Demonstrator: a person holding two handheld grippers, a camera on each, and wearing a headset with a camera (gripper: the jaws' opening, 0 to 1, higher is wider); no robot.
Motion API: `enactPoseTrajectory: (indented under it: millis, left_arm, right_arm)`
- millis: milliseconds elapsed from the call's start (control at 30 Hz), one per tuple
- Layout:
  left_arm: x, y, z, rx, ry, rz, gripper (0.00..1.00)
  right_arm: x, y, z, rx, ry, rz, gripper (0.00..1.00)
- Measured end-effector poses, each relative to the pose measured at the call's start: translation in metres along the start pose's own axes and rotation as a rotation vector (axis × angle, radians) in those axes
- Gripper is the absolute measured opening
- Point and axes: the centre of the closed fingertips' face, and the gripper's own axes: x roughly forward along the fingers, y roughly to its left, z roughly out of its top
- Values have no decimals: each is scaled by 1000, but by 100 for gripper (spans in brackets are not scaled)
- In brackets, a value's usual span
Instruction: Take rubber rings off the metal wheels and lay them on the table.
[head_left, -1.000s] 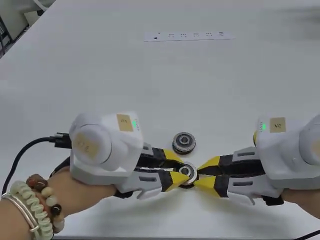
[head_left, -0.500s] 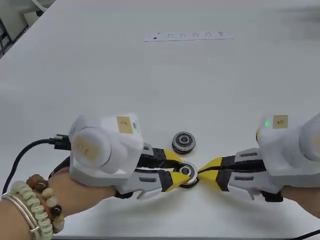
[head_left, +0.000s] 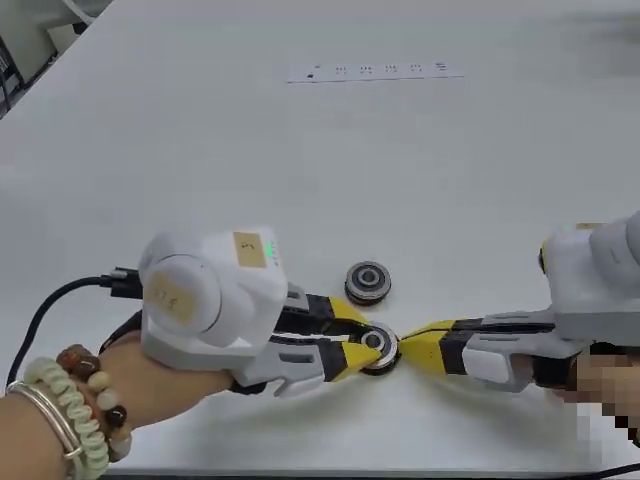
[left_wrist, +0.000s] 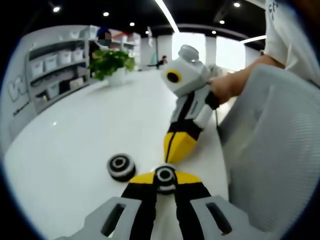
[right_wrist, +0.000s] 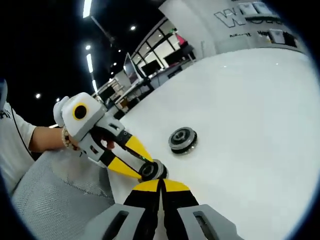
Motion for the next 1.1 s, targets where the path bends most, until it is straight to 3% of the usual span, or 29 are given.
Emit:
enactPoseTrajectory:
  millis: [133,200,233,533,1100]
  left_arm:
    - [-1,0,0,-4,-13,-3,14]
    - [-1,0,0,-4,-17,-3,14]
    - [-1,0,0,-4,-18,-2,14]
    - [-1,0,0,3,-26,4,13]
    - [-1,0,0,3,-29,11,13]
  right_arm:
    - [-2,5,4,22,-19,11,0]
    - [-2,11,9,62,-46,42,0]
    - [-1,8,6,64,-34,27,0]
    - [0,12,9,131,-52,53,0]
    - [2,18,12,110,-46,69,0]
